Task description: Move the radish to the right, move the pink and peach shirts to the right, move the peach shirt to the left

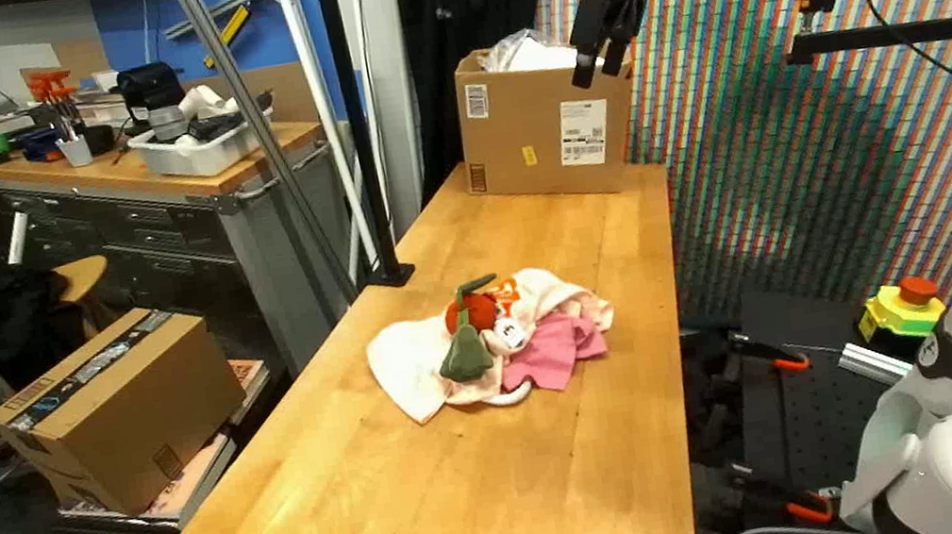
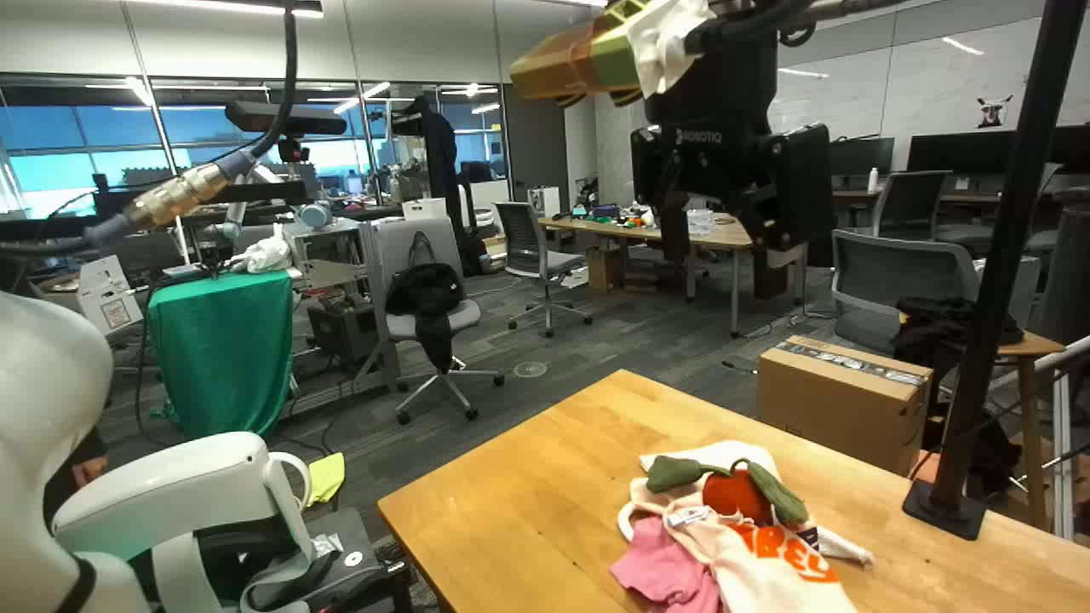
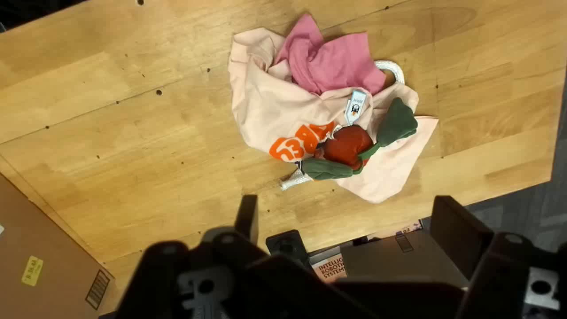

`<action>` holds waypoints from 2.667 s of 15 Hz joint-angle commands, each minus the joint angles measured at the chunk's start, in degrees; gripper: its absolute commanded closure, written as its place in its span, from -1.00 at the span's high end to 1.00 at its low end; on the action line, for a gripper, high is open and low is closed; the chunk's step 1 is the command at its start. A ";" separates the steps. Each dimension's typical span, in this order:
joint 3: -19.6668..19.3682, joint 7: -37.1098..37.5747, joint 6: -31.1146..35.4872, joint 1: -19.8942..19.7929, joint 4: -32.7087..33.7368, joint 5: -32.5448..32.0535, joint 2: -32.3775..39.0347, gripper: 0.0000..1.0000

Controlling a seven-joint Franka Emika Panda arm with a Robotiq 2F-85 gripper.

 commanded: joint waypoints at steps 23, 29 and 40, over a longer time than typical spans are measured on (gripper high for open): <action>8.74 -6.72 -4.24 4.99 29.54 -0.91 36.12 1.00; 8.55 -7.21 -0.33 3.79 36.09 -2.29 47.35 1.00; 8.21 -3.92 9.30 0.70 39.93 -1.67 60.98 1.00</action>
